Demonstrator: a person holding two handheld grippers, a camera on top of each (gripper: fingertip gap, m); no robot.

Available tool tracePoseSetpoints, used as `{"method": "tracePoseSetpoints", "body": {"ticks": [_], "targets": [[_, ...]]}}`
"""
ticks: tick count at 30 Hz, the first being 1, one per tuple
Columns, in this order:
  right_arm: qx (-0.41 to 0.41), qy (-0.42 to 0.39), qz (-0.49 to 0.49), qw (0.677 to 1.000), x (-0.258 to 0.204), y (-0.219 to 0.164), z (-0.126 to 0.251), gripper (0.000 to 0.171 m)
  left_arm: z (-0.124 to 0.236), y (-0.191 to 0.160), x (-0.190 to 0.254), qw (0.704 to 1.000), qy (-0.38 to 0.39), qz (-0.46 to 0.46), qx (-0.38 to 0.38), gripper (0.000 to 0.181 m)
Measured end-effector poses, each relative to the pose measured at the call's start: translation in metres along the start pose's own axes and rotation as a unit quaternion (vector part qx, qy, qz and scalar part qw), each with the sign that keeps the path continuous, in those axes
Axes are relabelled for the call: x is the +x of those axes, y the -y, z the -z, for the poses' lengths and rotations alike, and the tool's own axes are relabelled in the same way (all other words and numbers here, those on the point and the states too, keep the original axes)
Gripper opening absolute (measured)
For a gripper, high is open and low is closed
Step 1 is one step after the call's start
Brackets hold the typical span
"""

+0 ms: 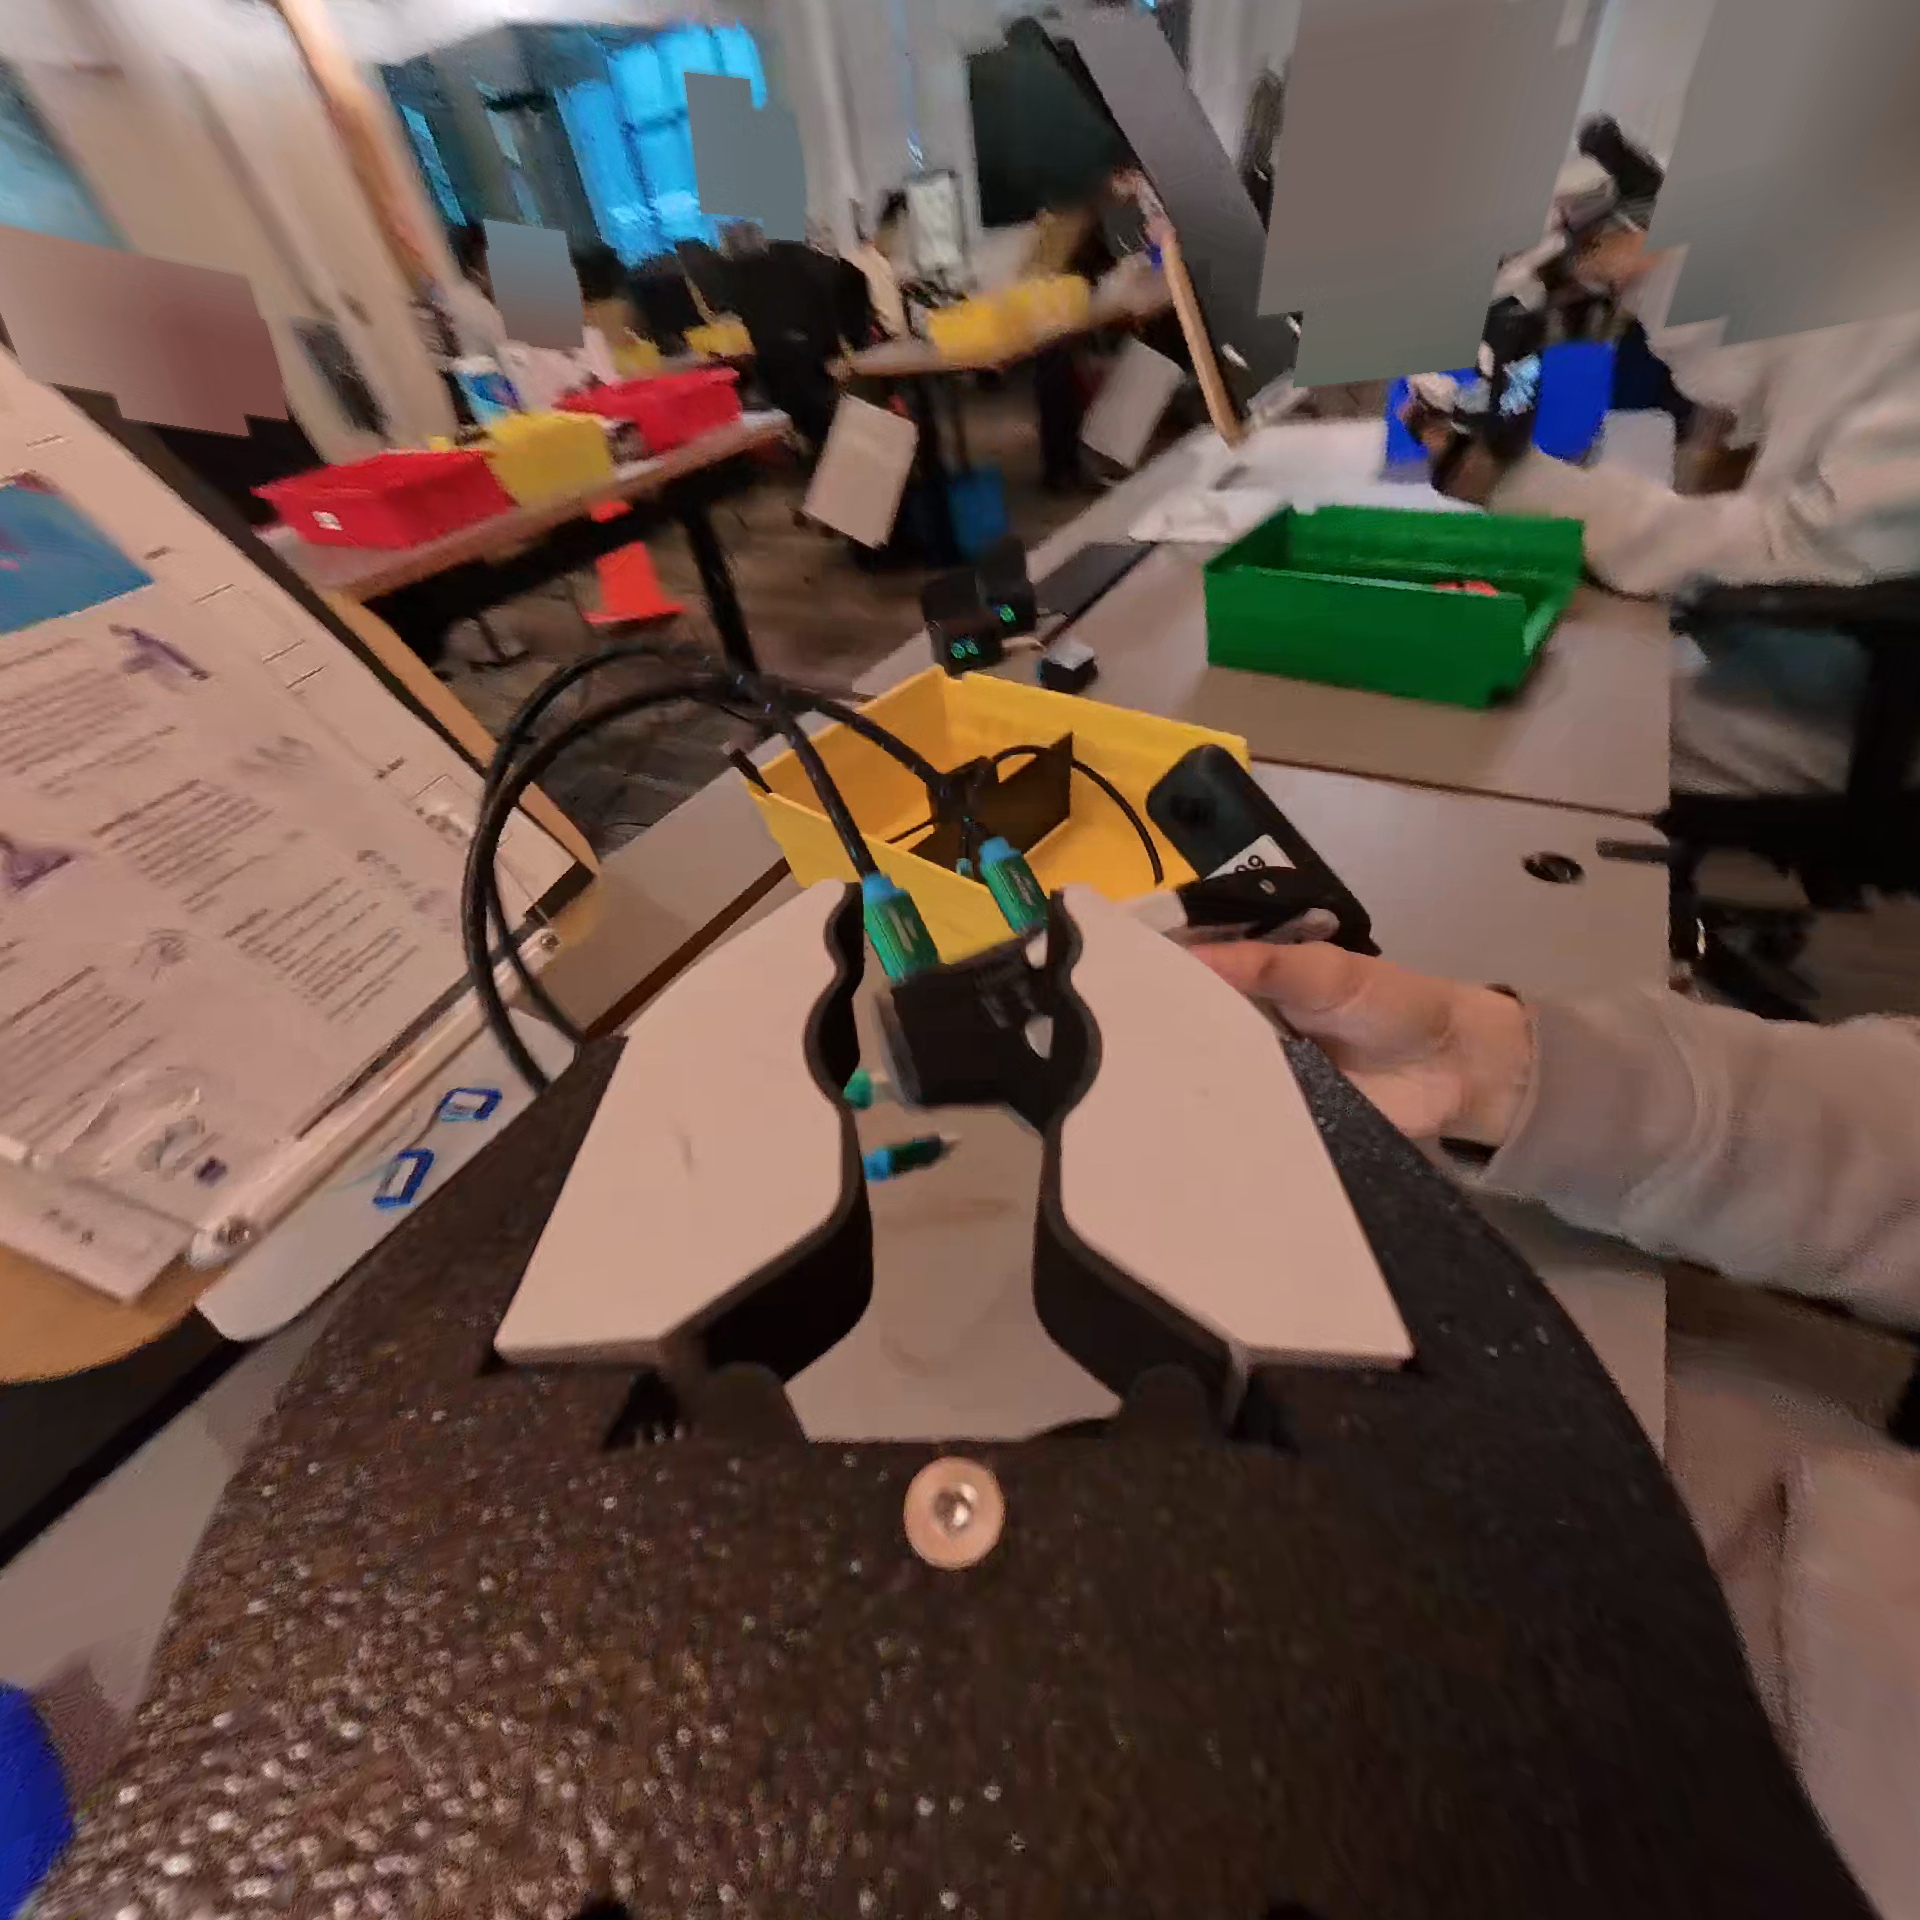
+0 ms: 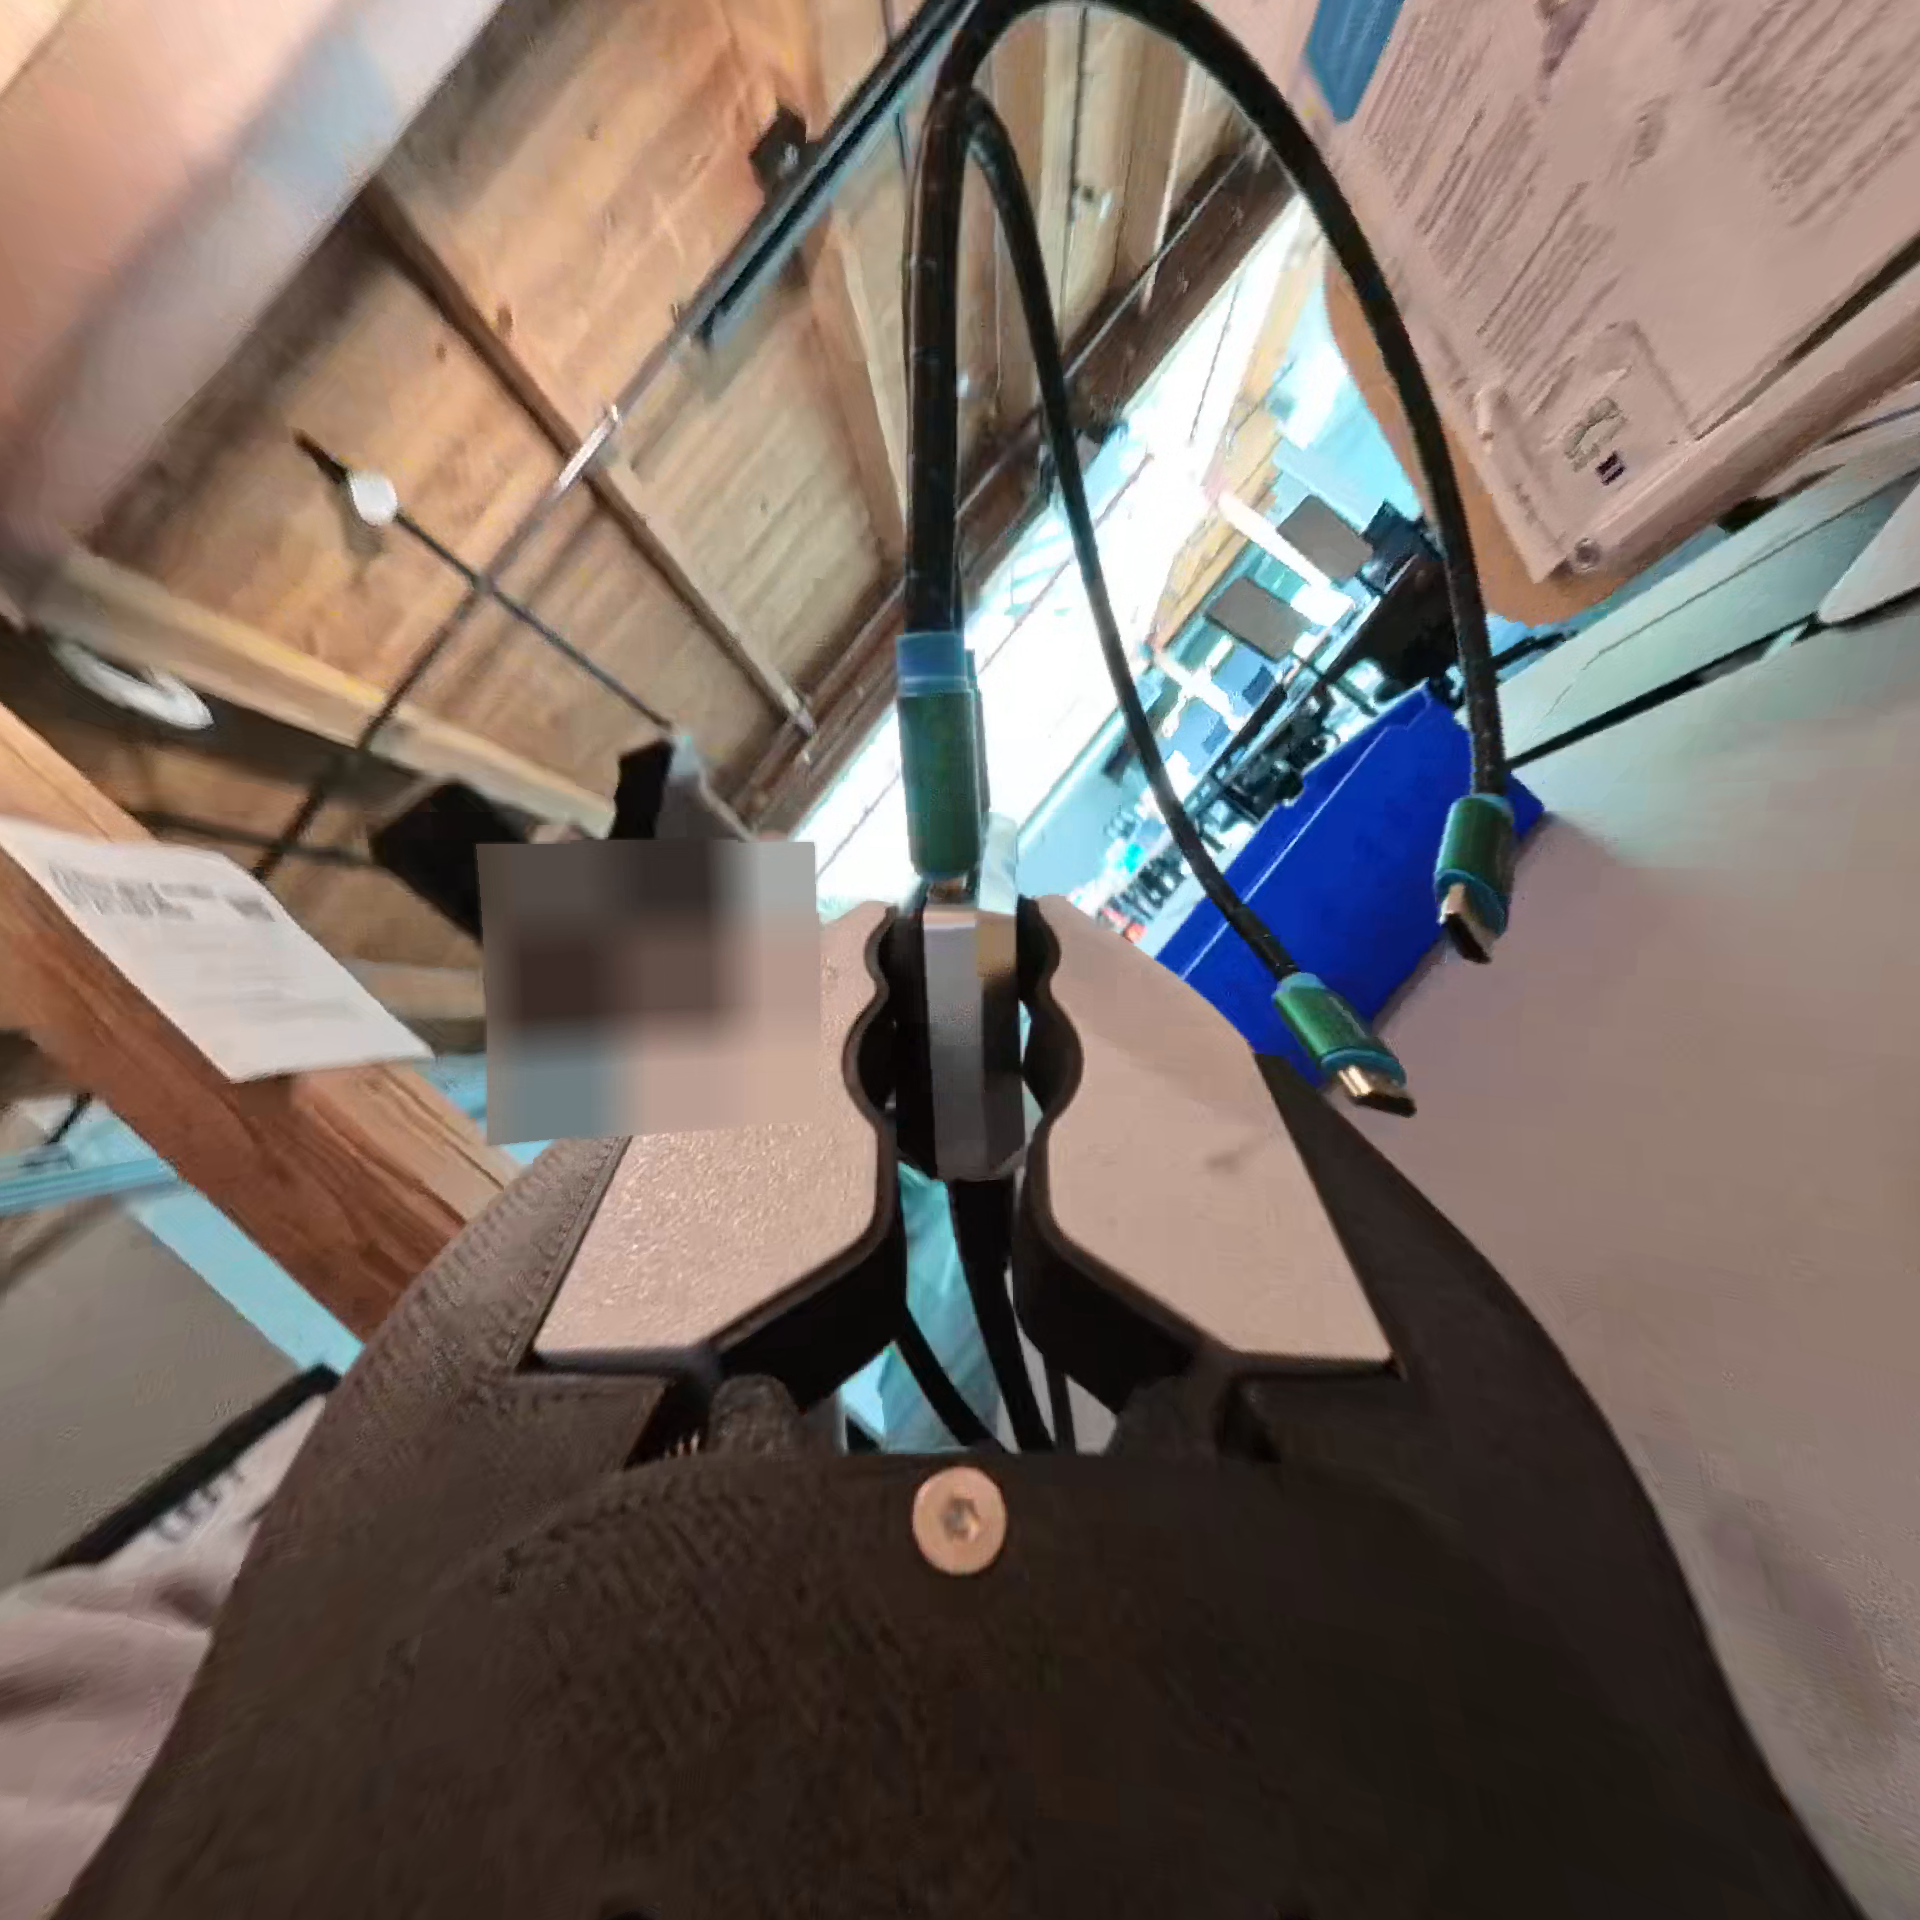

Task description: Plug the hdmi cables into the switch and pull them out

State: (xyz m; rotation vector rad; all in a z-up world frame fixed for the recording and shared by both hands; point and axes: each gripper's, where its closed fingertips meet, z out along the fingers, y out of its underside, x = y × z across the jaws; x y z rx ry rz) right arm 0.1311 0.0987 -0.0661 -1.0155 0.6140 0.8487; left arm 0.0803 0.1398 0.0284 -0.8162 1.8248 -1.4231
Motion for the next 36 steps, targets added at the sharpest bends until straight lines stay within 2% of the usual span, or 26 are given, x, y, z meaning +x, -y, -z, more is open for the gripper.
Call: {"method": "tracePoseSetpoints", "body": {"ticks": [2, 5, 8, 11, 15, 17, 19, 23, 26, 28, 30, 32, 33, 34, 36], "targets": [[0.053, -0.007, -0.031, 0.998, 0.006, 0.015, 0.007, 0.02, 0.007, -0.015, 0.019, 0.999, 0.03, 0.016, 0.016, 0.033], [0.123, -0.019, -0.053, 0.991, 0.013, 0.031, 0.016, 0.02, 0.001, -0.05, 0.045, 0.997, 0.081, 0.009, 0.002, 0.033], [0.173, -0.015, -0.103, 0.979, 0.016, 0.034, 0.02, 0.021, -0.021, -0.079, 0.049, 0.989, 0.137, -0.051, -0.008, 0.036], [0.185, -0.012, -0.121, 0.975, 0.008, 0.025, 0.016, 0.02, -0.041, -0.095, 0.039, 0.982, 0.167, -0.09, 0.002, 0.042], [0.182, 0.004, -0.133, 0.974, -0.012, 0.015, 0.009, 0.021, -0.05, -0.101, 0.035, 0.981, 0.166, -0.094, 0.023, 0.04], [0.174, 0.014, -0.133, 0.976, -0.021, 0.012, 0.006, 0.022, -0.047, -0.096, 0.038, 0.979, 0.16, -0.112, 0.063, 0.023], [0.169, 0.03, -0.135, 0.976, -0.029, 0.01, 0.003, 0.021, -0.041, -0.087, 0.039, 0.968, 0.173, -0.15, 0.105, 0.023], [0.166, 0.044, -0.139, 0.975, -0.034, 0.009, 0.001, 0.021, -0.034, -0.08, 0.04, 0.958, 0.183, -0.181, 0.129, 0.022], [0.156, 0.063, -0.145, 0.975, -0.038, 0.009, -0.001, 0.021, -0.031, -0.076, 0.039, 0.962, 0.174, -0.171, 0.126, 0.022], [0.119, 0.068, -0.108, 0.985, -0.04, 0.007, -0.005, 0.023, -0.026, -0.073, 0.035, 0.968, 0.159, -0.156, 0.112, 0.022], [0.043, 0.093, -0.03, 0.994, -0.048, 0.004, -0.008, 0.029, -0.019, -0.069, 0.032, 0.975, 0.133, -0.137, 0.112, 0.022], [-0.028, 0.09, 0.073, 0.993, -0.054, 0.001, -0.006, 0.036, -0.012, -0.066, 0.027, 0.98, 0.112, -0.118, 0.113, 0.021], [-0.054, 0.062, 0.15, 0.985, -0.053, 0.002, -0.003, 0.043, -0.008, -0.066, 0.024, 0.982, 0.106, -0.11, 0.112, 0.021], [-0.075, 0.019, 0.242, 0.967, -0.05, 0.005, 0.001, 0.051, -0.005, -0.066, 0.021, 0.984, 0.099, -0.103, 0.107, 0.021], [-0.105, -0.069, 0.428, 0.895, -0.047, 0.013, 0.011, 0.075, -0.001, -0.069, 0.014, 0.987, 0.089, -0.096, 0.09, 0.021]]}}
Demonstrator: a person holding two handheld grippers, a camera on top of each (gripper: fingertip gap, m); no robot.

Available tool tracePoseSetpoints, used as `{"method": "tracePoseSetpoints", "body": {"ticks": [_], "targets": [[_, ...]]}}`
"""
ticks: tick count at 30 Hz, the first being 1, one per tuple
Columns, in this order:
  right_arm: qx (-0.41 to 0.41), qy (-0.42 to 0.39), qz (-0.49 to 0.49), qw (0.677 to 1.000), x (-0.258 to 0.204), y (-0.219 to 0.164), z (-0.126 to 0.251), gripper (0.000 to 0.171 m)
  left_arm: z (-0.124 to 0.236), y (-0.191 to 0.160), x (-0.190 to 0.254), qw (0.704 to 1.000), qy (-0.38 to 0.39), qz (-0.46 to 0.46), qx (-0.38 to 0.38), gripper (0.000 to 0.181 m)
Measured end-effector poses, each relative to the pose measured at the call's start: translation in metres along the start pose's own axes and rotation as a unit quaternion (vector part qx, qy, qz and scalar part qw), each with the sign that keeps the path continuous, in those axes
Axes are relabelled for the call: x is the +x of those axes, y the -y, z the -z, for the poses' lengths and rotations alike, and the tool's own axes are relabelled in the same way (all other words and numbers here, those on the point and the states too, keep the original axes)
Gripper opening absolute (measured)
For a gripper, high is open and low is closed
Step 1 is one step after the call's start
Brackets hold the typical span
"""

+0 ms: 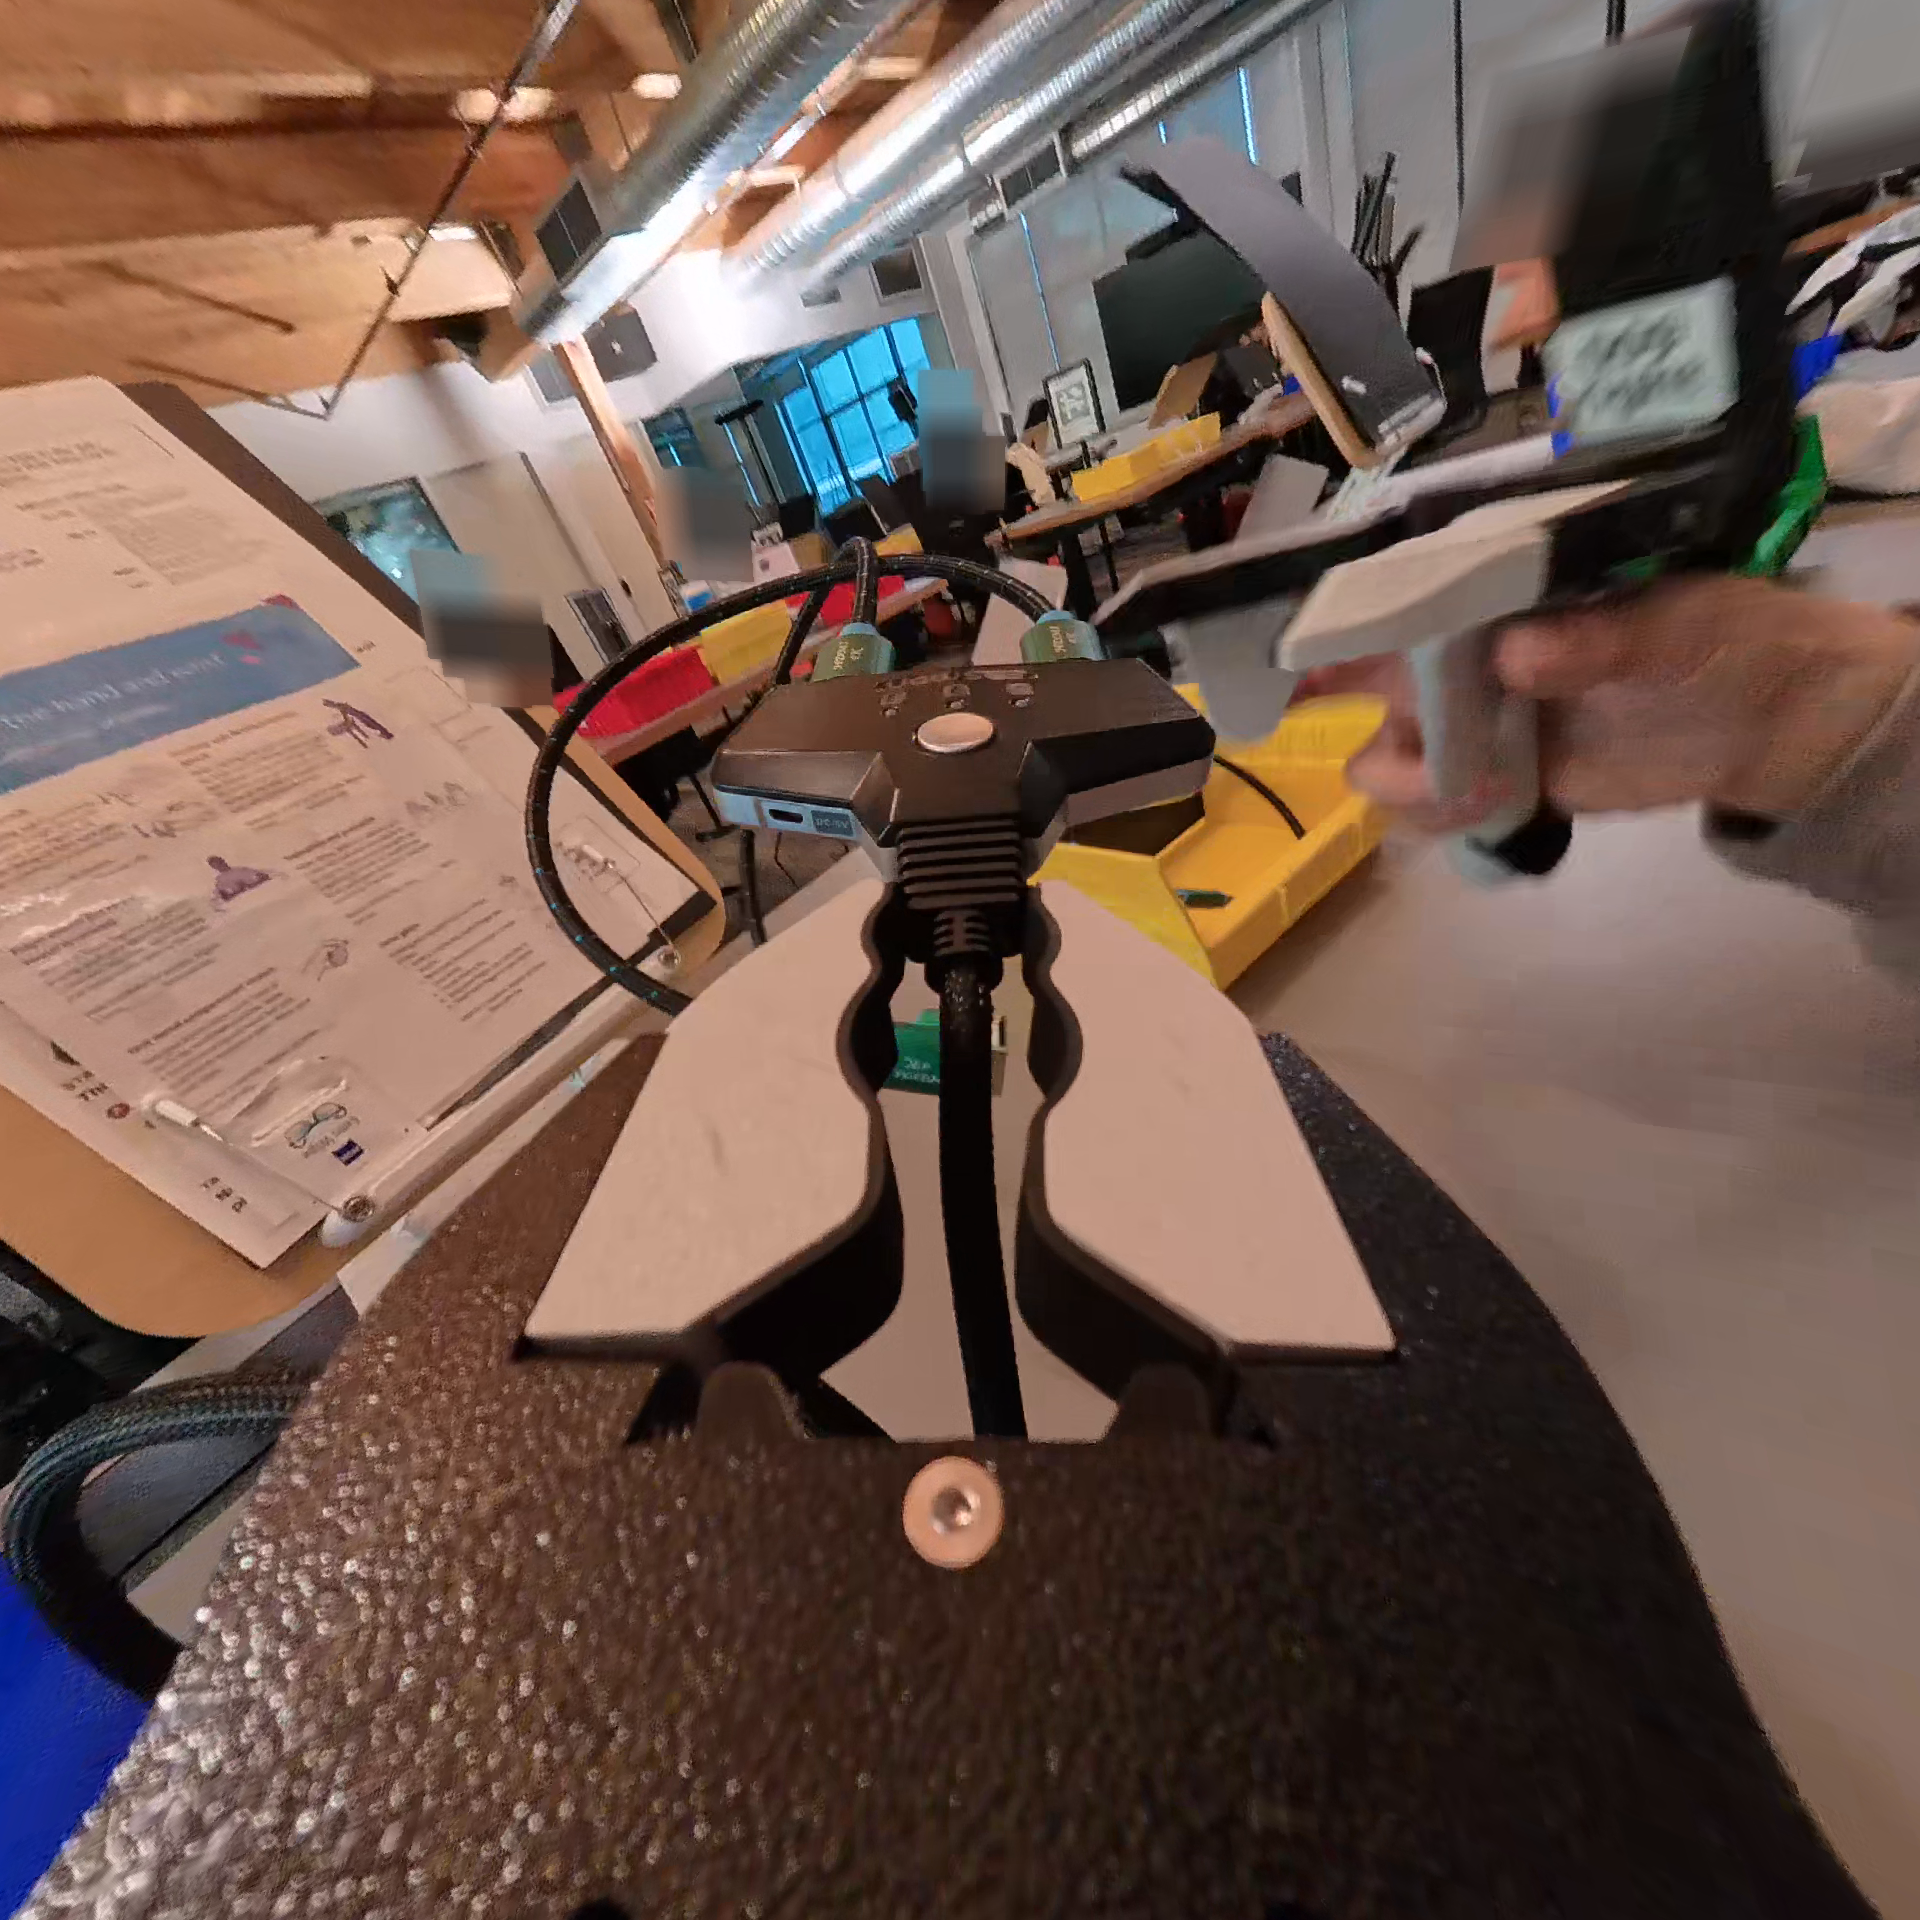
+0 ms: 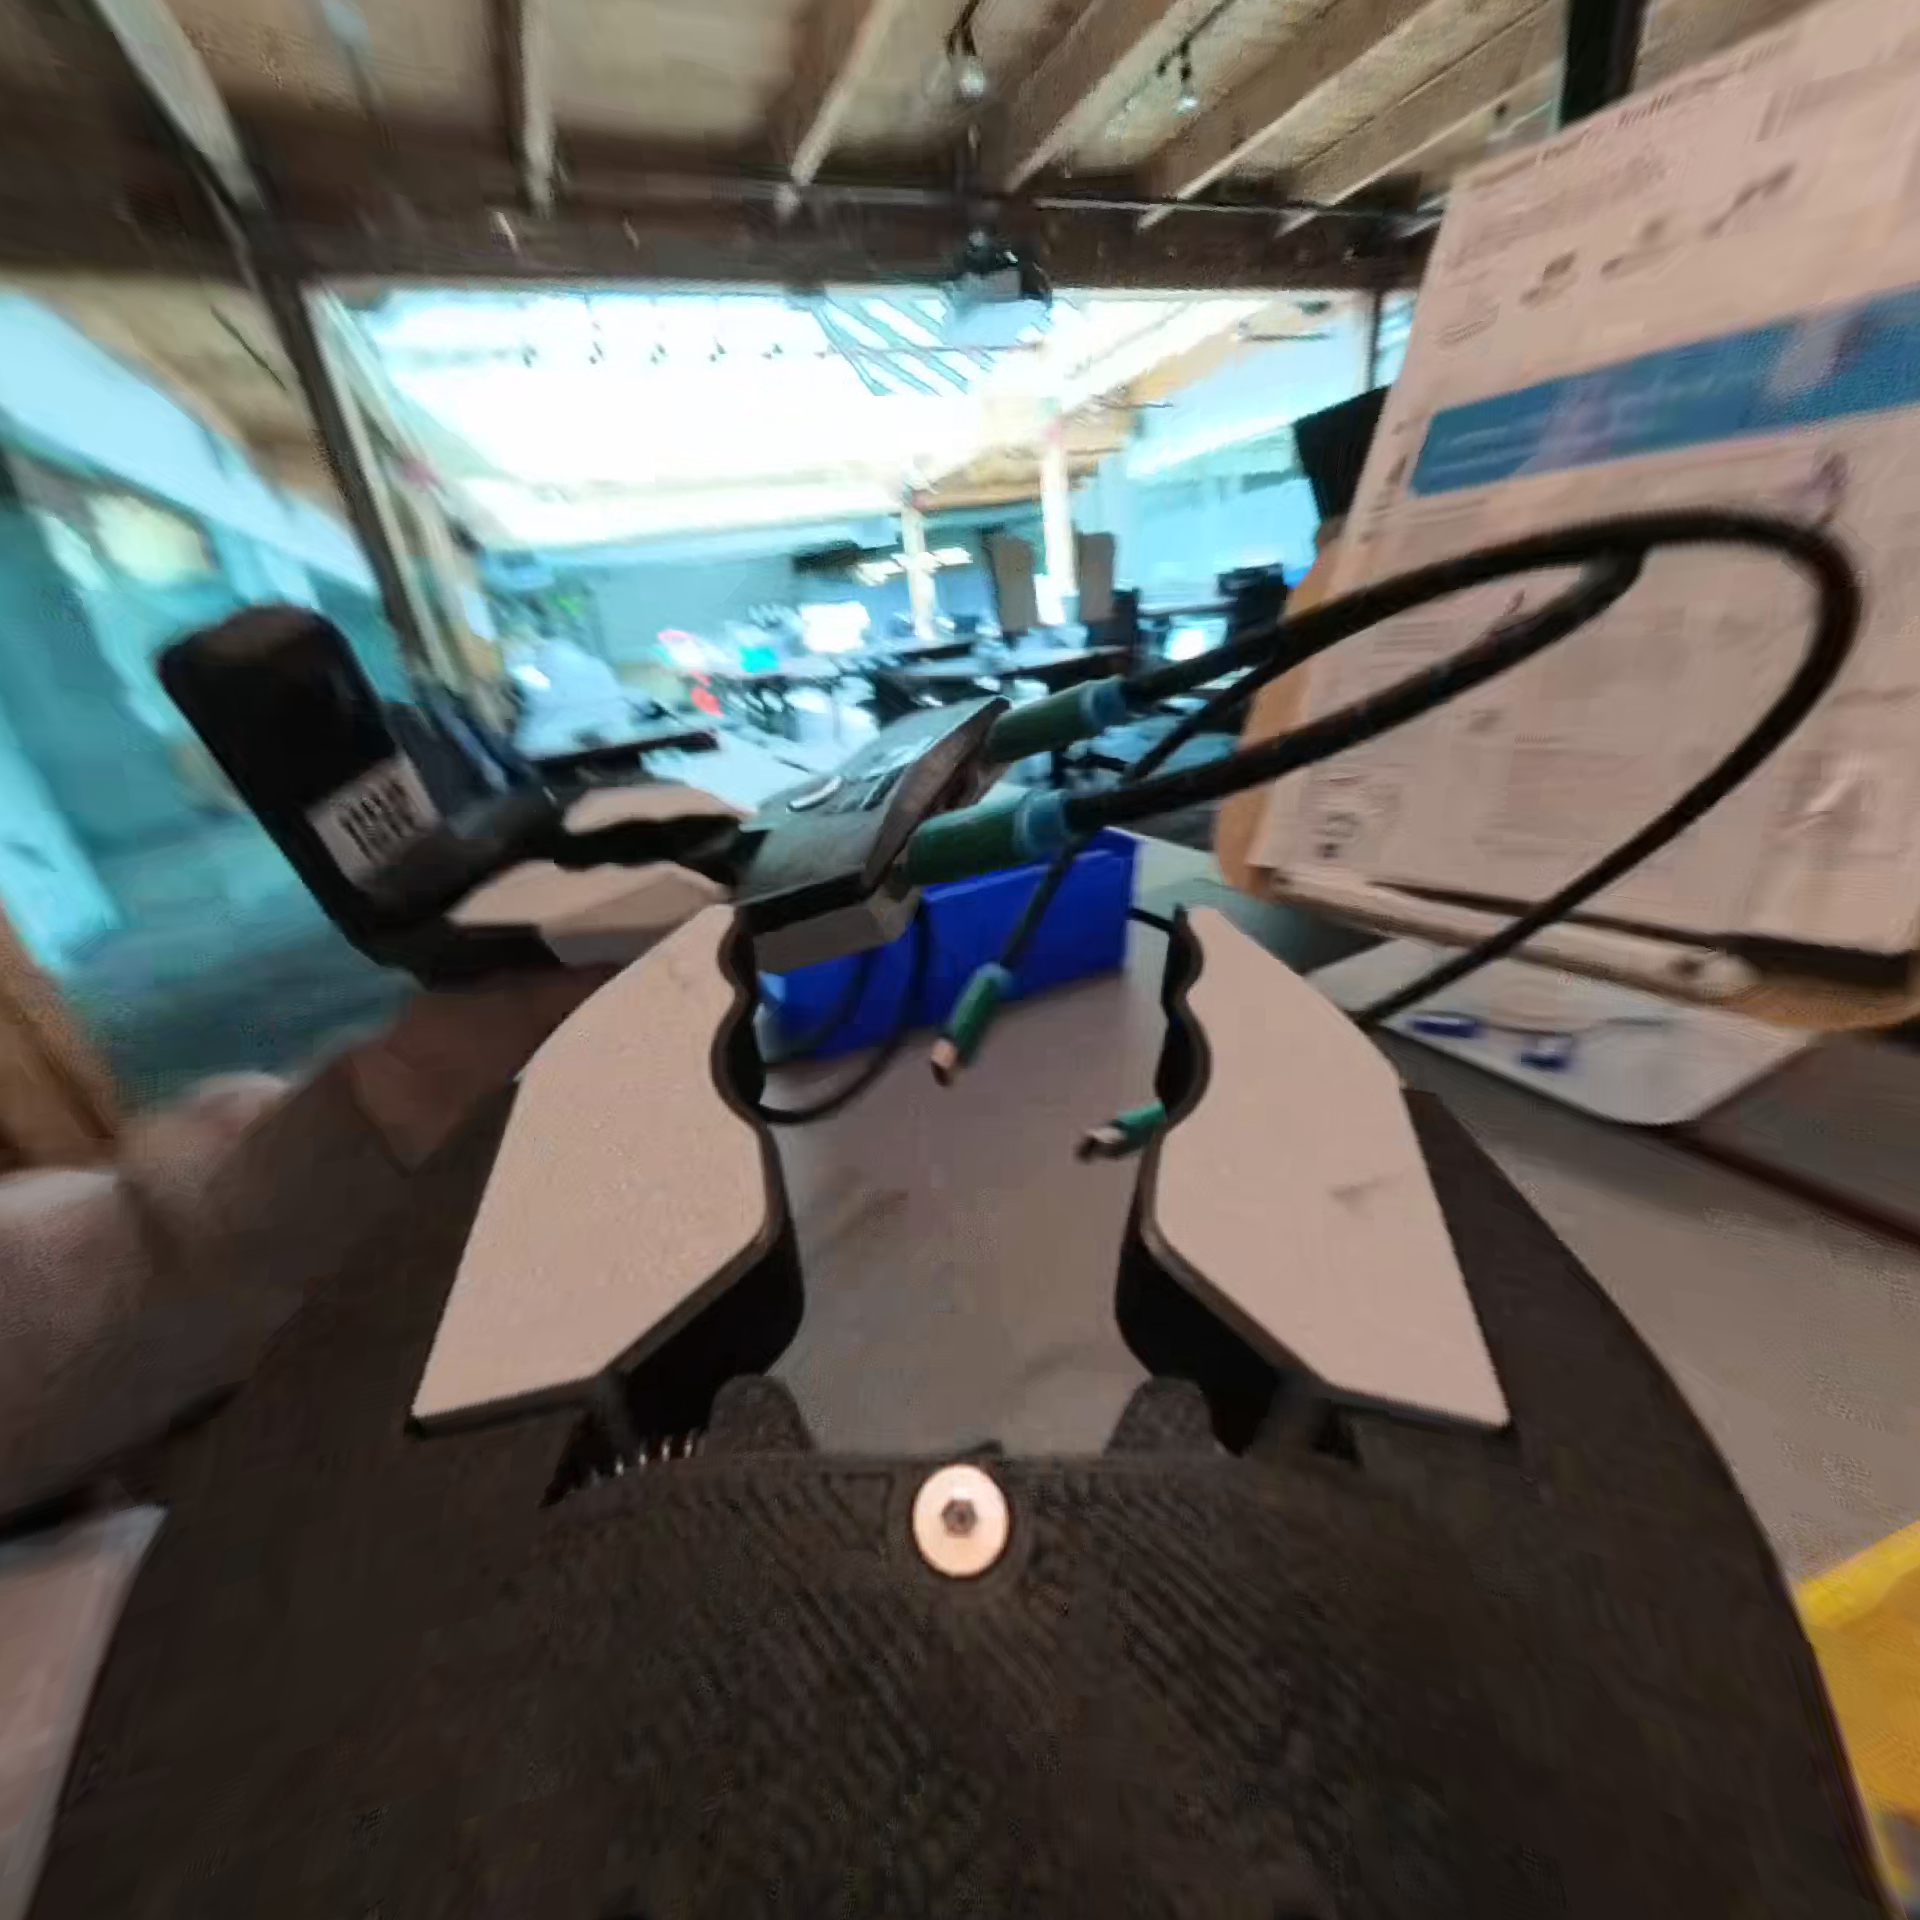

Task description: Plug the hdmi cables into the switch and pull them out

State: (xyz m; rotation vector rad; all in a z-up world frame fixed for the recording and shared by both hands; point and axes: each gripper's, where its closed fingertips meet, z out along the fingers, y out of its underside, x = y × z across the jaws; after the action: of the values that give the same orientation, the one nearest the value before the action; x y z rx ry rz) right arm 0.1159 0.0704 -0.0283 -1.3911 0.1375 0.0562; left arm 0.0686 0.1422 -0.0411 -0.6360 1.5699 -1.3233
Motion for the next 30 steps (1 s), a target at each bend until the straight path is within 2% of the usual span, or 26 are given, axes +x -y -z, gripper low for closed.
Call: {"method": "tracePoseSetpoints", "body": {"ticks": [2, 3, 5, 7, 11, 12, 13, 15, 19, 23, 26, 30], "targets": [[-0.054, -0.04, 0.173, 0.983, -0.006, 0.001, 0.007, 0.087, 0.001, -0.006, -0.004, 1.0, -0.014, -0.003, -0.02, 0.021], [-0.077, -0.045, 0.253, 0.963, -0.012, -0.002, 0.009, 0.086, 0.001, -0.008, -0.004, 0.999, -0.023, -0.005, -0.029, 0.021], [-0.103, -0.081, 0.423, 0.897, -0.016, -0.007, 0.007, 0.085, 0.0, -0.011, 0.0, 0.998, -0.045, 0.003, -0.044, 0.021], [-0.091, -0.108, 0.548, 0.824, -0.022, -0.011, 0.002, 0.07, -0.002, -0.011, 0.006, 0.996, -0.07, 0.02, -0.052, 0.021], [-0.094, -0.142, 0.664, 0.728, -0.022, -0.022, -0.01, 0.064, -0.003, -0.01, 0.024, 0.987, -0.136, 0.053, -0.063, 0.021], [-0.084, -0.144, 0.689, 0.705, -0.026, -0.023, -0.012, 0.053, -0.003, -0.009, 0.029, 0.985, -0.15, 0.057, -0.064, 0.021], [-0.077, -0.146, 0.715, 0.679, -0.03, -0.025, -0.014, 0.027, -0.004, -0.008, 0.032, 0.984, -0.158, 0.062, -0.063, 0.021], [-0.078, -0.167, 0.759, 0.625, -0.029, -0.027, -0.015, 0.02, -0.005, -0.008, 0.031, 0.984, -0.16, 0.058, -0.059, 0.021], [-0.071, -0.21, 0.781, 0.584, -0.029, -0.024, -0.016, 0.021, -0.004, -0.007, 0.029, 0.983, -0.167, 0.068, -0.035, 0.023], [-0.087, -0.225, 0.766, 0.596, -0.027, -0.024, -0.019, 0.022, -0.002, -0.01, 0.027, 0.987, -0.152, 0.054, -0.006, 0.031], [-0.106, -0.24, 0.751, 0.606, -0.025, -0.023, -0.02, 0.022, -0.003, -0.016, 0.022, 0.99, -0.132, 0.046, -0.027, 0.034], [-0.131, -0.255, 0.742, 0.605, -0.014, -0.026, -0.019, 0.021, 0.005, -0.004, 0.008, 0.994, -0.078, 0.068, -0.041, 0.042]]}}
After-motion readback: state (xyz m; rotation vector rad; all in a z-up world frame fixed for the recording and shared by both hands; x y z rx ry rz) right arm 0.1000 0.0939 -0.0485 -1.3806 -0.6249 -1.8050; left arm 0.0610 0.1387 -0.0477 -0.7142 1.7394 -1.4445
